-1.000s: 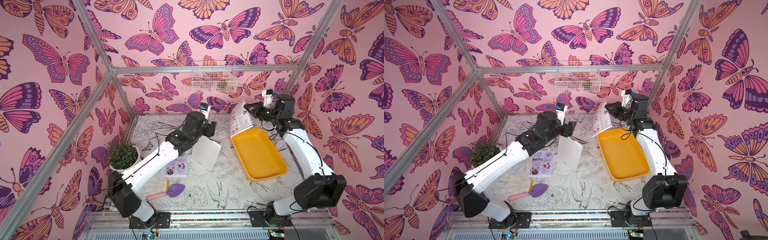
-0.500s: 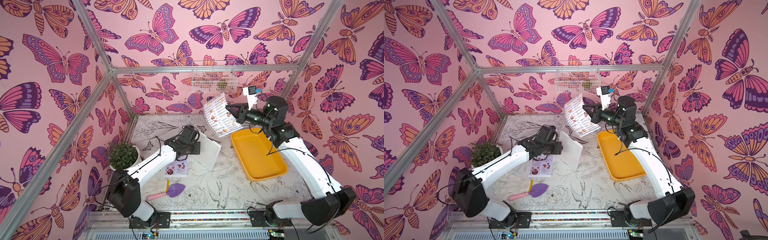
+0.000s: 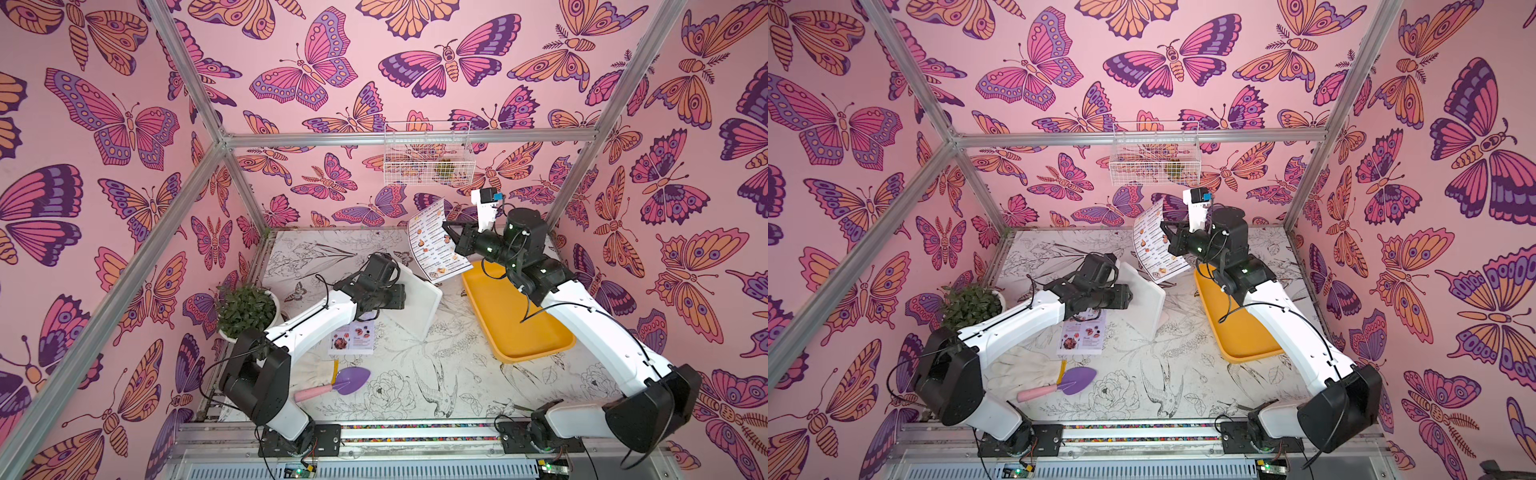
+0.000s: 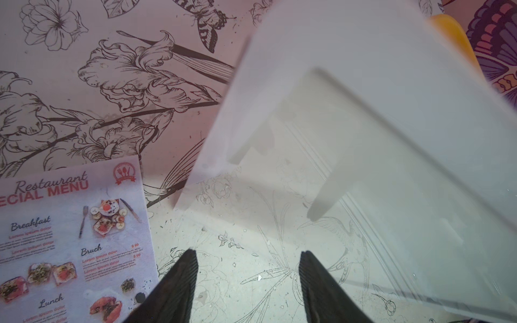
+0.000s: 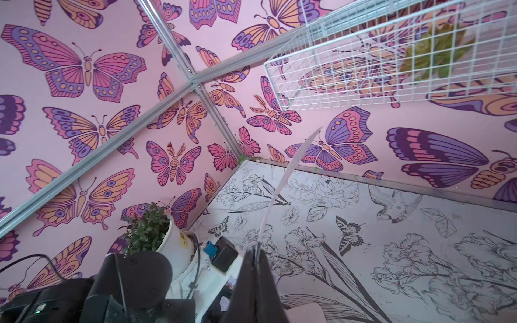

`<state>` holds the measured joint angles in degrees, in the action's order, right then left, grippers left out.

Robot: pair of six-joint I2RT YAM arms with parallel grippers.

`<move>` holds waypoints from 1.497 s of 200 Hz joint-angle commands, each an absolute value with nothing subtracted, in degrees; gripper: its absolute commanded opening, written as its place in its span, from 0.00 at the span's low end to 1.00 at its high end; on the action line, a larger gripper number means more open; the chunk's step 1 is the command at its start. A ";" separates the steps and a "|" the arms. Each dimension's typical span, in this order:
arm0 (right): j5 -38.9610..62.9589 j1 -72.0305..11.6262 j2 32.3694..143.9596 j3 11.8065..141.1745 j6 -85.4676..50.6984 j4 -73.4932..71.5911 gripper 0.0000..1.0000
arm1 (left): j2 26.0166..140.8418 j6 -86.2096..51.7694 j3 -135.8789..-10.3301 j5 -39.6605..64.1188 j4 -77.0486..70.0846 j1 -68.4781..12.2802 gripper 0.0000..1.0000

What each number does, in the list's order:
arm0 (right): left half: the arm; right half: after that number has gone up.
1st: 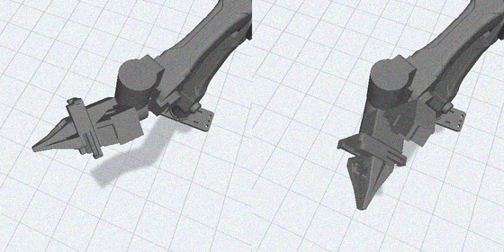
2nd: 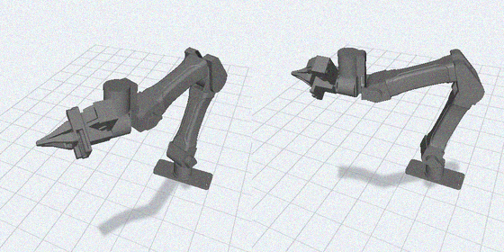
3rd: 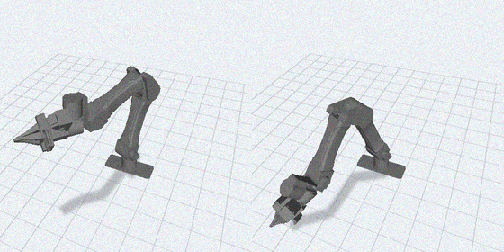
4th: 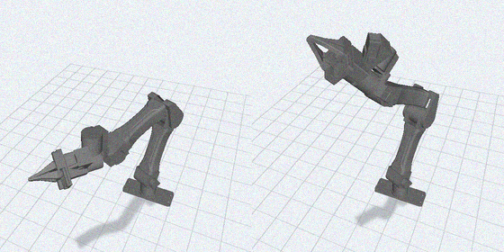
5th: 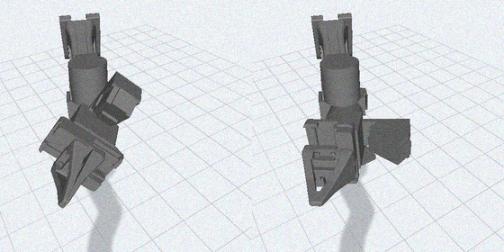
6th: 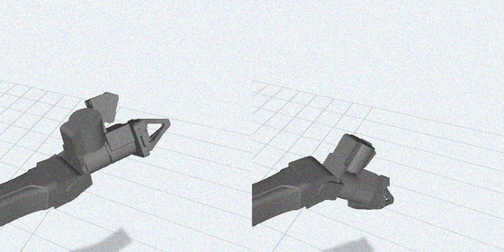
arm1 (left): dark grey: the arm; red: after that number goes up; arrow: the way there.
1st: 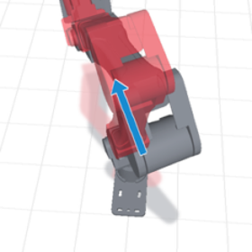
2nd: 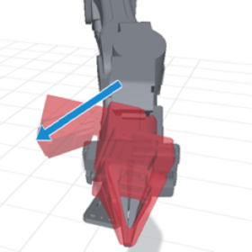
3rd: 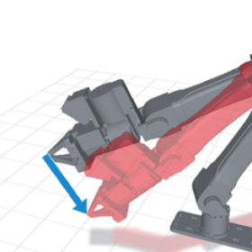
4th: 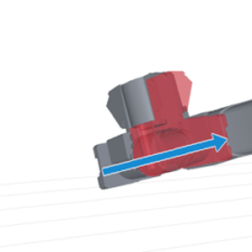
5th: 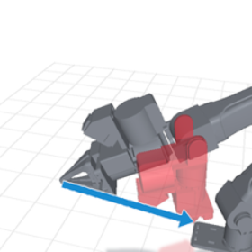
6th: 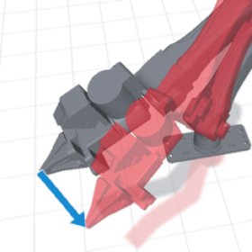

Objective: Replace the menus in the menu holders
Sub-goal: Adjust the menu holder at the center of the board.

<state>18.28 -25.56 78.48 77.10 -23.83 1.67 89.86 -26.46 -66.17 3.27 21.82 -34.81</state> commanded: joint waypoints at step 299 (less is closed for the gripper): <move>13.53 -26.89 80.34 76.06 -28.92 0.09 0.00 | 85.95 -24.26 -63.13 1.49 22.63 -34.35 0.58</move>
<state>13.93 -26.39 79.85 76.01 -29.61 -0.99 86.74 -25.54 -62.94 2.52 21.47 -34.72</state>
